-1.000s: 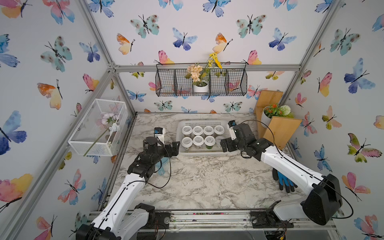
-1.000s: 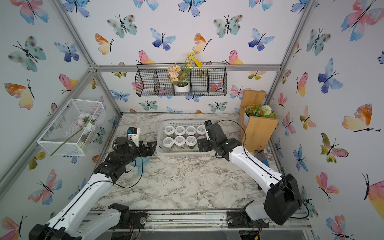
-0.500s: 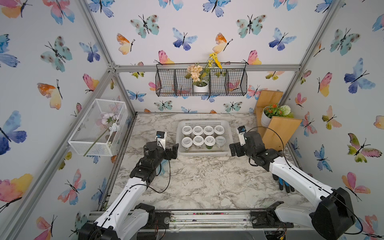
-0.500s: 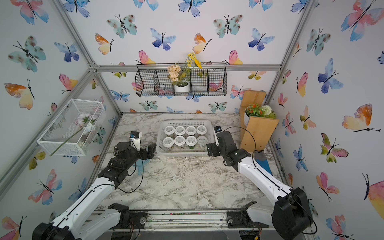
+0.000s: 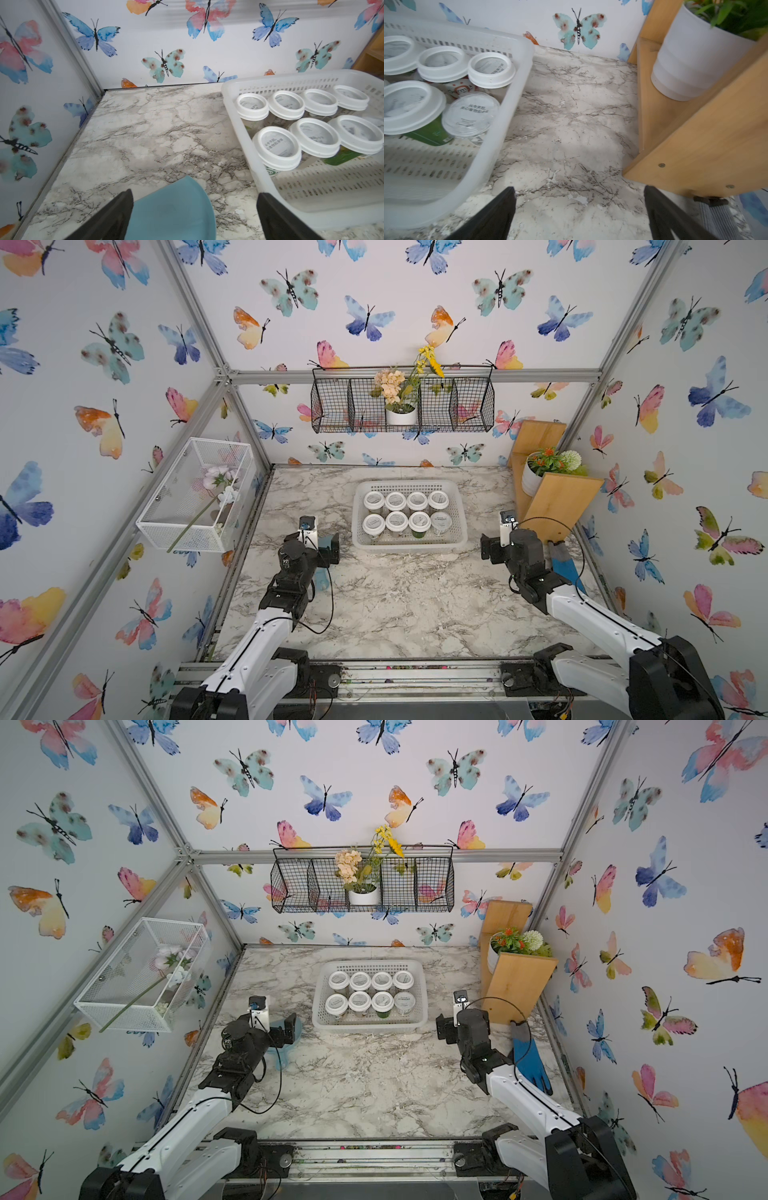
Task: Put the yogurt in the basket
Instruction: Reset both arms
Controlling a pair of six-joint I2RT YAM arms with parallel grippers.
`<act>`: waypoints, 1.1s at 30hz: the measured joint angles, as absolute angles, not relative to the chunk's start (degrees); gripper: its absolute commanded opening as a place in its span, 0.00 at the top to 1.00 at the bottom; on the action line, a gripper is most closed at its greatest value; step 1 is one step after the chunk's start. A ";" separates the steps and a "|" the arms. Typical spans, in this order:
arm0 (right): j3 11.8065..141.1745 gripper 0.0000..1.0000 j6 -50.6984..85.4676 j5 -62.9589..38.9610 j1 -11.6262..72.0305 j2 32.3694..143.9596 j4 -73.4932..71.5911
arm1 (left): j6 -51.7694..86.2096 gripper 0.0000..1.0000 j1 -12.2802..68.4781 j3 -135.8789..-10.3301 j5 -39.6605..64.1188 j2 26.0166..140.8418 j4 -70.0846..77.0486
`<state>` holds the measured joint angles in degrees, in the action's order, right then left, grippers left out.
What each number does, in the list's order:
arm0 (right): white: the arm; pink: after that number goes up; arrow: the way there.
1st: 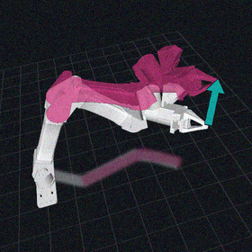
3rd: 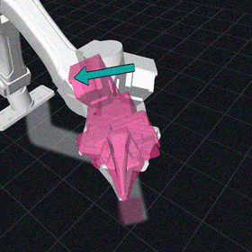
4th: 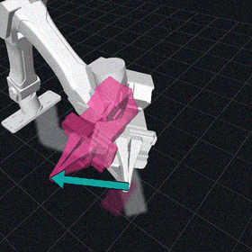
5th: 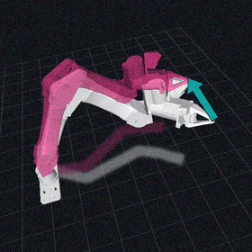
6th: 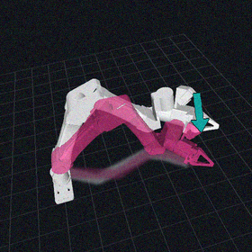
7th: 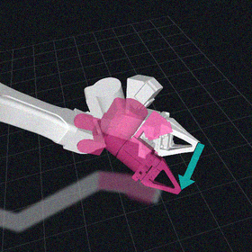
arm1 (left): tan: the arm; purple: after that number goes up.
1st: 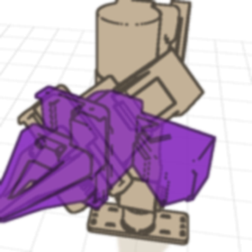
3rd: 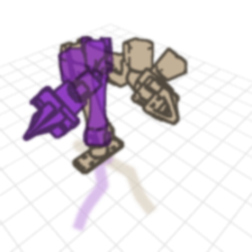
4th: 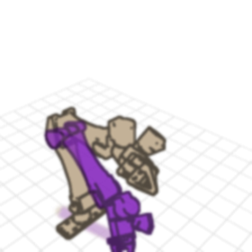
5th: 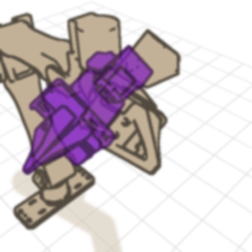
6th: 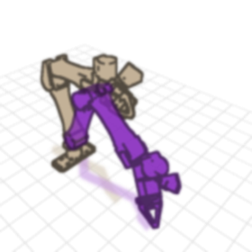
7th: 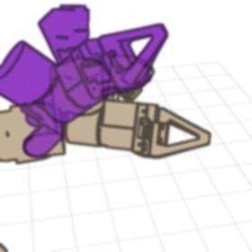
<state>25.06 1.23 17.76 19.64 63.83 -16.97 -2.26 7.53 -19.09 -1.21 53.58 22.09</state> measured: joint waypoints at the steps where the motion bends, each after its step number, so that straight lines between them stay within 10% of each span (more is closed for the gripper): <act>1: 22.98 0.01 0.99 17.67 18.13 63.83 -19.90 | -2.11 0.01 6.96 -18.02 -1.06 55.00 24.69; 33: 14.22 0.01 0.69 15.03 8.56 88.64 -64.34 | -3.64 0.01 -0.36 -11.33 9.39 78.56 56.75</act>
